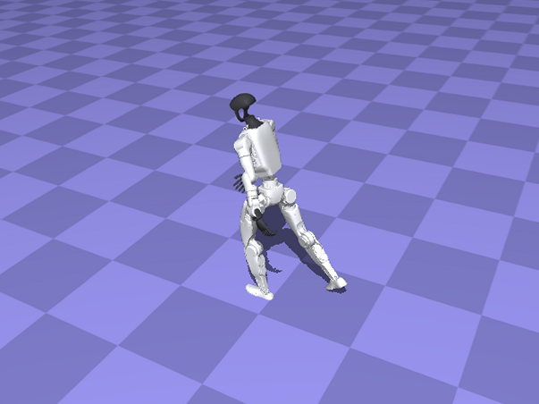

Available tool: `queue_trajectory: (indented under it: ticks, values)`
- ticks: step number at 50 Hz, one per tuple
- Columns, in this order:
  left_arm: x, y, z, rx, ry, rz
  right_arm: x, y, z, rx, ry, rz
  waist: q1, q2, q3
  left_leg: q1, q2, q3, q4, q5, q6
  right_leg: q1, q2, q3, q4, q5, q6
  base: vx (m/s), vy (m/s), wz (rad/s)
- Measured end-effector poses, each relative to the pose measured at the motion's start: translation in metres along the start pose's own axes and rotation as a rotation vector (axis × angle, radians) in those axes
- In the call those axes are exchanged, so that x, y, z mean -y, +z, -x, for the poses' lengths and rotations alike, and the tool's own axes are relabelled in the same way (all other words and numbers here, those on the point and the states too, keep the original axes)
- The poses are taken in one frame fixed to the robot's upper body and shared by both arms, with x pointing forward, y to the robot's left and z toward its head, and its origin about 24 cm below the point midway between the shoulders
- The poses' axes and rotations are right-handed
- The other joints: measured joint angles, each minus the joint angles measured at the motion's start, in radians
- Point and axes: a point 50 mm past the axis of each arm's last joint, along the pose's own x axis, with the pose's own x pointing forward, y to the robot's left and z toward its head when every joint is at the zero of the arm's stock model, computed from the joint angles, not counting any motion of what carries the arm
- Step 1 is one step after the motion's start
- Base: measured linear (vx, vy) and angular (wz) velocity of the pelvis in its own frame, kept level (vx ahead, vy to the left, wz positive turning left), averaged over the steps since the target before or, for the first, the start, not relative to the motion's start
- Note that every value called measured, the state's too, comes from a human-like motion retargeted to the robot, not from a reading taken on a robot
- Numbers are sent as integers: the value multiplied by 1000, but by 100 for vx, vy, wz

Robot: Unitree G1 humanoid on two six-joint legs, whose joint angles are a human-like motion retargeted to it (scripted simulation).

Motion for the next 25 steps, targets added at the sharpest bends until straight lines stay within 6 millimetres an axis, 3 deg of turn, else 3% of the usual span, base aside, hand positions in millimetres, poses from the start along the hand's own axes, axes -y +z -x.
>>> queue_trajectory:
  ticks: [3,5,7,10,13,15,18,20,22,25]
  values:
    - [-48,66,18,102,380,-111,20,-32,18,-77,-263,27,-2,-10,31,14,-15,-33,193,-153,23,-160,17,39,459,-92,-31,105,35,91]
    - [-72,115,39,191,692,-100,30,-53,32,-146,-509,152,-59,-29,15,27,-47,-65,195,-177,34,-323,69,88,693,-192,-59,101,27,130]
    - [-83,160,63,357,867,-9,33,-78,50,-244,-640,263,-165,-15,-18,73,-56,-111,129,-139,19,-456,121,62,770,-263,-93,104,21,155]
    - [-75,222,98,721,838,121,36,-117,82,-423,-641,241,-363,57,-72,149,-29,-204,13,-10,-42,-592,145,-97,658,-318,-131,111,8,170]
    - [-48,269,136,1095,629,92,52,-154,123,-630,-638,13,-538,138,-89,239,3,-283,-84,176,-110,-620,156,-245,303,-280,-109,119,-8,159]
    - [-27,293,162,1299,454,77,68,-168,149,-758,-703,-64,-618,159,-73,315,-4,-322,-123,279,-136,-600,147,-307,18,-239,-74,124,-18,111]
    - [-4,312,177,1431,57,110,81,-169,161,-927,-629,100,-646,140,-20,444,-47,-360,-94,350,-96,-568,115,-342,-184,-163,-47,126,-23,-2]
    - [0,307,168,1421,-142,150,87,-158,149,-944,-489,255,-613,144,18,475,-59,-349,24,395,-58,-560,123,-298,-79,-230,-93,125,-21,-128]
    - [-6,284,138,1316,-76,242,94,-133,122,-817,-471,376,-577,156,42,429,-54,-285,235,413,-44,-567,134,-232,118,-371,-123,124,-13,-155]
    - [-9,221,72,981,255,379,104,-75,75,-469,-694,399,-541,165,42,265,-9,-160,557,256,-9,-545,132,-175,245,-479,-100,121,-6,-115]
